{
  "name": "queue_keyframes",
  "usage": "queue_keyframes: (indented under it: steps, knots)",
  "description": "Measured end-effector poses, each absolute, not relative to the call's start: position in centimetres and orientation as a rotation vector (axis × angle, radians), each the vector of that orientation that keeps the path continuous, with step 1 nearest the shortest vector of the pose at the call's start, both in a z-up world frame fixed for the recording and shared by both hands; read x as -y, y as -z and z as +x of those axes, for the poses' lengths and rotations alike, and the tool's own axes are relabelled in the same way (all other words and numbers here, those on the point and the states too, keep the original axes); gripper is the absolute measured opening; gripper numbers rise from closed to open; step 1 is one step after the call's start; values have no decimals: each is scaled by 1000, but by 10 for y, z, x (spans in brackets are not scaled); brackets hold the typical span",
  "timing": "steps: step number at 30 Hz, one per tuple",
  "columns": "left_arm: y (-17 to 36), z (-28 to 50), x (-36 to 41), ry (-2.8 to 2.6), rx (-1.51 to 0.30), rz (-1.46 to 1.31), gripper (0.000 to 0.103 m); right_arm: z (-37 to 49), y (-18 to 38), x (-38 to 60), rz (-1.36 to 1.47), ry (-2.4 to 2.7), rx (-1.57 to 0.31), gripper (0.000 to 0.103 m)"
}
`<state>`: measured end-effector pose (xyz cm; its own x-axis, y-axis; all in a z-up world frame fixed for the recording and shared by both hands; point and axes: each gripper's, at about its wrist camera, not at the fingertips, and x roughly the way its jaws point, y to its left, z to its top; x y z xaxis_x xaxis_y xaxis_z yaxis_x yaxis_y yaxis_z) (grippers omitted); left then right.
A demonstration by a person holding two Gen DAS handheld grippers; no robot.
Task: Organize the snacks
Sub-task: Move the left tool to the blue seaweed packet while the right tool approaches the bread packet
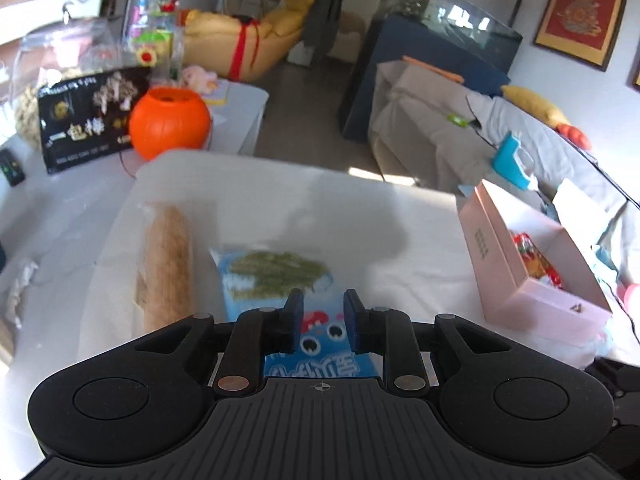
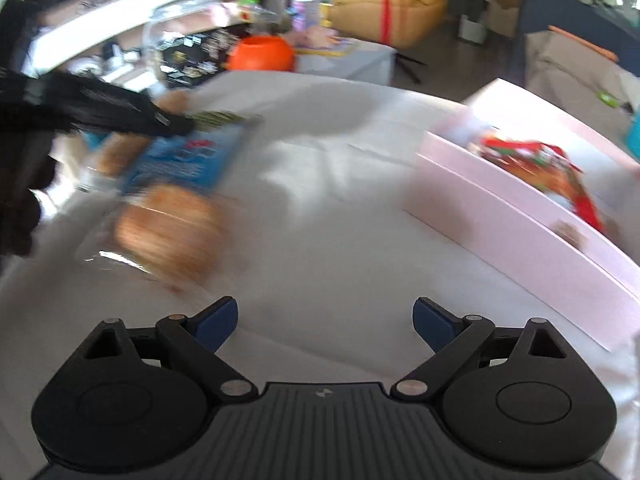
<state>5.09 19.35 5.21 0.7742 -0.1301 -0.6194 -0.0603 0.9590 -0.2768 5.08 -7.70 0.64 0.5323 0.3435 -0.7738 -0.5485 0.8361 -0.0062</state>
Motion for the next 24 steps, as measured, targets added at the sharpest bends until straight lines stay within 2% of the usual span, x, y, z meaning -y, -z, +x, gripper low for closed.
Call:
queue_keyframes:
  steps: [7, 11, 12, 13, 24]
  knots:
    - [-61, 47, -224, -175, -629, -319, 26, 46, -16, 78, -202, -638, -812, 97]
    - [-46, 55, -250, -261, -685, -353, 26, 41, -22, 57, -226, -712, -783, 98]
    - [-41, 57, -254, -251, -697, -366, 34, 41, -25, 50, -231, -727, -776, 98]
    - [-37, 58, -255, -230, -692, -380, 37, 40, -27, 45, -231, -741, -770, 98]
    - [-21, 78, -199, 94, -801, -358, 36, 42, -30, -13, -280, -803, -726, 99]
